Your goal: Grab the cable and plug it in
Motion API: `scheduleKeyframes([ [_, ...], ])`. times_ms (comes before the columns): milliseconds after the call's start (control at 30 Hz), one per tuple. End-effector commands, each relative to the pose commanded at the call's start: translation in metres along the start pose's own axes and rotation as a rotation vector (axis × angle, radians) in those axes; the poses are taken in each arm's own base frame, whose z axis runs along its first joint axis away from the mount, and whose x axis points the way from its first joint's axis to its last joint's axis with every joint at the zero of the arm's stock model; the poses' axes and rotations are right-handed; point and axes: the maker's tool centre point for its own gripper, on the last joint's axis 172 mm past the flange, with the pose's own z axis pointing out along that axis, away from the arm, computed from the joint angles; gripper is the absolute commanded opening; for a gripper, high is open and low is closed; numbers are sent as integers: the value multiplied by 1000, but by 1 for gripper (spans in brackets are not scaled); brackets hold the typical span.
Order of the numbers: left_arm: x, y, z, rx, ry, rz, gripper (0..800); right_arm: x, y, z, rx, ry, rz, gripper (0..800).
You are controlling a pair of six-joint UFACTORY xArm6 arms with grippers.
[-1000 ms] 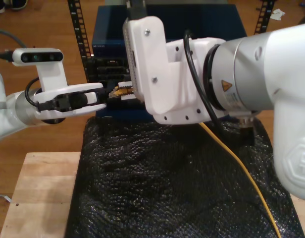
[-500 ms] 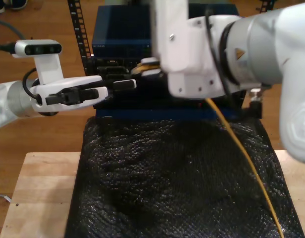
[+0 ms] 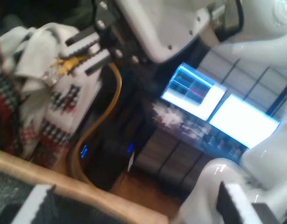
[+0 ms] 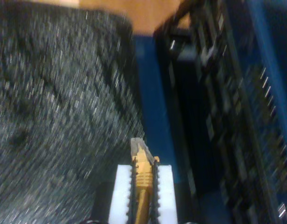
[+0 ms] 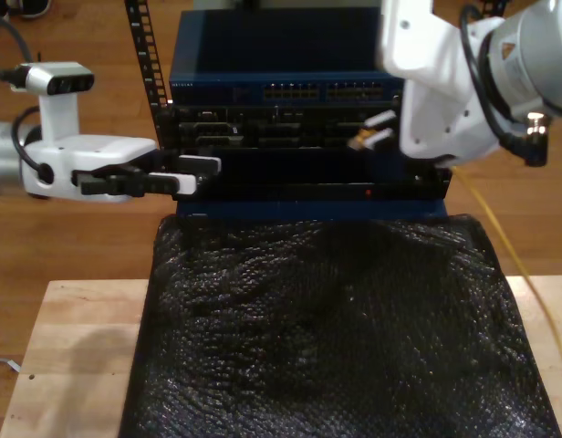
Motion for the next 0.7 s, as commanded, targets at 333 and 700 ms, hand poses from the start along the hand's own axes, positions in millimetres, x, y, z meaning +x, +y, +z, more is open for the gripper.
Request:
scheduleKeyframes([
  [333, -52, -16, -32, 216, -318, 5, 798, -35, -14, 43, 111, -67, 54, 0],
  [700, -99, -20, -73, 312, -579, 53, 798, -70, -32, 69, 205, -144, 79, 0],
])
